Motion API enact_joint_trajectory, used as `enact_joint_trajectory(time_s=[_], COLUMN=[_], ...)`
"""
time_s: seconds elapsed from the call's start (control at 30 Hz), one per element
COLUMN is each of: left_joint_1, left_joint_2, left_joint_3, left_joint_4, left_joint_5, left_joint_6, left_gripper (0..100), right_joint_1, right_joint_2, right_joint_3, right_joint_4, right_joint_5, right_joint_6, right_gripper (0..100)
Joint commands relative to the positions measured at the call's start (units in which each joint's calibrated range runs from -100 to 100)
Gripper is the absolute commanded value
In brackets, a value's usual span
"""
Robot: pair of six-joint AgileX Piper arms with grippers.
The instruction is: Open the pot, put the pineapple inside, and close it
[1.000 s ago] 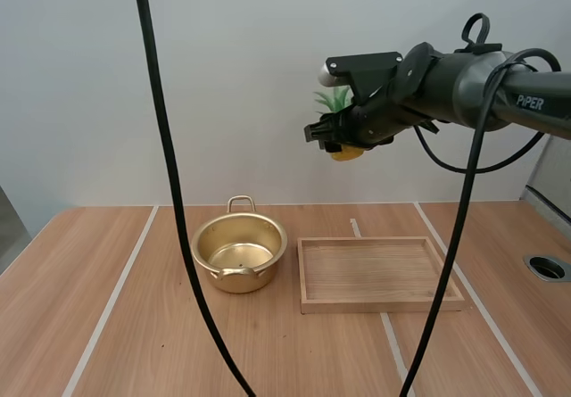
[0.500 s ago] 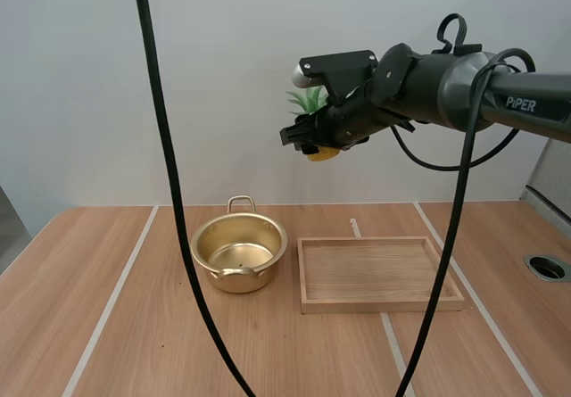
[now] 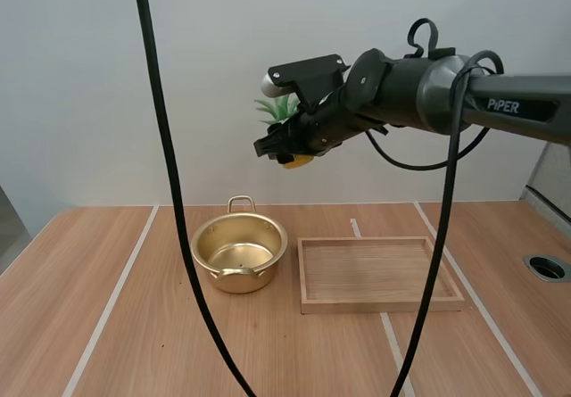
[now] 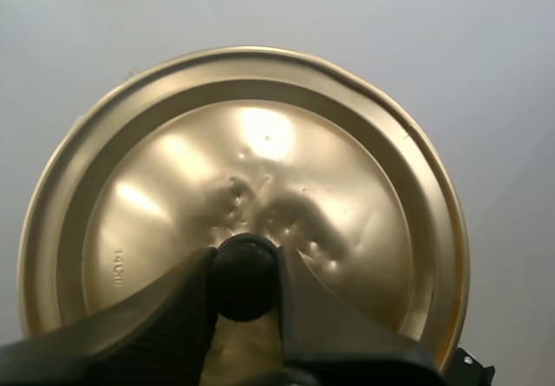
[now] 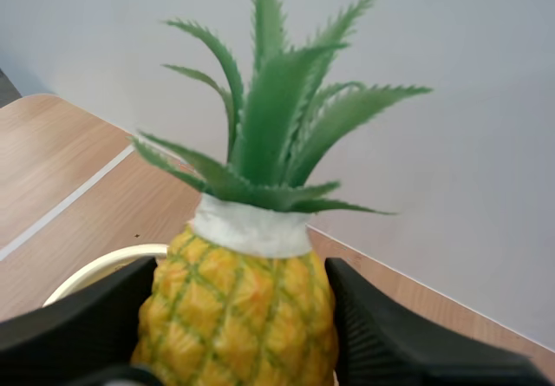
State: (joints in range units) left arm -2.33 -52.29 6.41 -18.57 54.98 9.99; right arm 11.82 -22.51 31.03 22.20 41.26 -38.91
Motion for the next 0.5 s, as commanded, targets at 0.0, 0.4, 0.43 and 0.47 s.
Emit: enact_joint_trajectory(time_s=[0.0, 0.4, 0.43, 0.47], left_joint_1=[-0.07, -0.07, -0.07, -0.07], left_joint_2=[-0.5, -0.5, -0.5, -0.5], left_joint_3=[-0.4, -0.4, -0.4, -0.4], left_joint_4=[-1.0, -1.0, -1.0, -1.0], left_joint_5=[-1.9, -1.9, -1.9, -1.9], left_joint_6=[-0.5, -0.5, -0.5, -0.5], left_gripper=[0, 0, 0, 0], right_joint_1=[1.0, 5.6, 6.0, 6.2], right_joint_2=[0.9, 5.3, 5.6, 5.9], right_joint_3=[-0.4, -0.4, -0.4, -0.4], right_joint_4=[0.6, 0.6, 0.6, 0.6], right_joint_5=[-1.2, -4.5, -4.5, -4.7], right_joint_6=[-0.5, -0.6, -0.6, -0.6], right_gripper=[0, 0, 0, 0])
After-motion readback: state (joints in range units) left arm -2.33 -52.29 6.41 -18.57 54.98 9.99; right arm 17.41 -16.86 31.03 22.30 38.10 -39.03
